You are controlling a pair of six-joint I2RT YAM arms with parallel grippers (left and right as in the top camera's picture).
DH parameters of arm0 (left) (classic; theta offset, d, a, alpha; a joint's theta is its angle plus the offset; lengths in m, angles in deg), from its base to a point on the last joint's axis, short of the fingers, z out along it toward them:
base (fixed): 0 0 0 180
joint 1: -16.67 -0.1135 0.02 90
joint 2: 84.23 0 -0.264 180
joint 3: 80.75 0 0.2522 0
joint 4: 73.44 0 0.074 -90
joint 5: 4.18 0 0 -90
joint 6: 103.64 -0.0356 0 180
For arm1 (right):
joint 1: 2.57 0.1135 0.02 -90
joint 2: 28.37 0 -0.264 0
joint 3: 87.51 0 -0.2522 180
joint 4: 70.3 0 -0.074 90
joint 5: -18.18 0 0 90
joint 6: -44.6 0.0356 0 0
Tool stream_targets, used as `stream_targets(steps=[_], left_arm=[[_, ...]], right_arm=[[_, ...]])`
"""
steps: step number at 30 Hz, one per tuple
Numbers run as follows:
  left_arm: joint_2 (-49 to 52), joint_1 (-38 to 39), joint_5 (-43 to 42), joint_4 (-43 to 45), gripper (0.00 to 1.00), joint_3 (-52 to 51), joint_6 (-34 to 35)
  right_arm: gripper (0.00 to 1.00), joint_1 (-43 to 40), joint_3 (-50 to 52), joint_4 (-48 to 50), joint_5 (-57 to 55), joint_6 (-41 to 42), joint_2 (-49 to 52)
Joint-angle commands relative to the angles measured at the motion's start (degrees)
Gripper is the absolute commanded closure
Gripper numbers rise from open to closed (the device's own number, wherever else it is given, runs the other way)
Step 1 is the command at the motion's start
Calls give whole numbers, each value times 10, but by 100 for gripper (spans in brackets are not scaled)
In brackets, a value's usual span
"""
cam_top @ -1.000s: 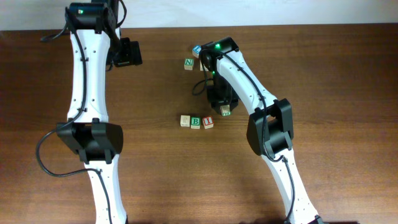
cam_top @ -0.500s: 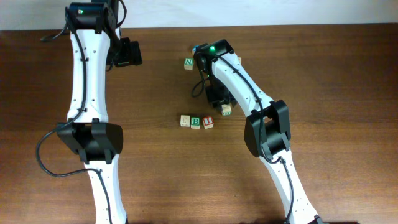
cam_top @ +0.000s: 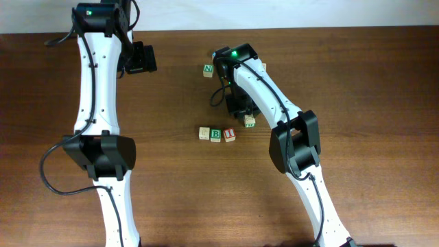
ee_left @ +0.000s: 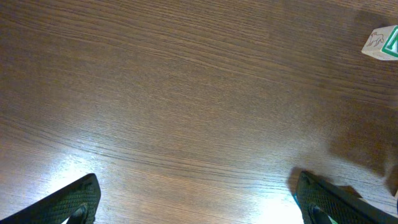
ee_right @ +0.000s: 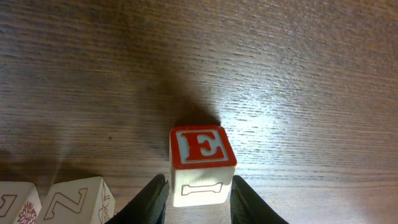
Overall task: Rotate 4 blocks
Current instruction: 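Lower the E block at the right end of the row and release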
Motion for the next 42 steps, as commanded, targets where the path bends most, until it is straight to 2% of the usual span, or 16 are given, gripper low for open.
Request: stream_targets(steps=[1, 8, 13, 17, 25, 36, 38, 42], left_arm=[[-3, 1, 9, -1, 1, 4, 2], [-3, 1, 9, -1, 1, 4, 2], [-3, 1, 9, -1, 1, 4, 2], [-3, 1, 9, -1, 1, 4, 2], [-3, 1, 9, -1, 1, 4, 2], [-3, 1, 9, -1, 1, 4, 2], [-3, 1, 9, -1, 1, 4, 2], [-3, 1, 9, -1, 1, 4, 2]], right_arm=[[66, -1, 5, -2, -2, 20, 6], [66, -7, 37, 16, -3, 37, 6], [74, -17, 37, 14, 4, 39, 6], [79, -18, 37, -9, 54, 39, 6], [78, -17, 37, -31, 160, 38, 6], [77, 12, 37, -30, 163, 39, 6], [70, 17, 37, -27, 163, 39, 6], [70, 17, 37, -27, 163, 39, 6]])
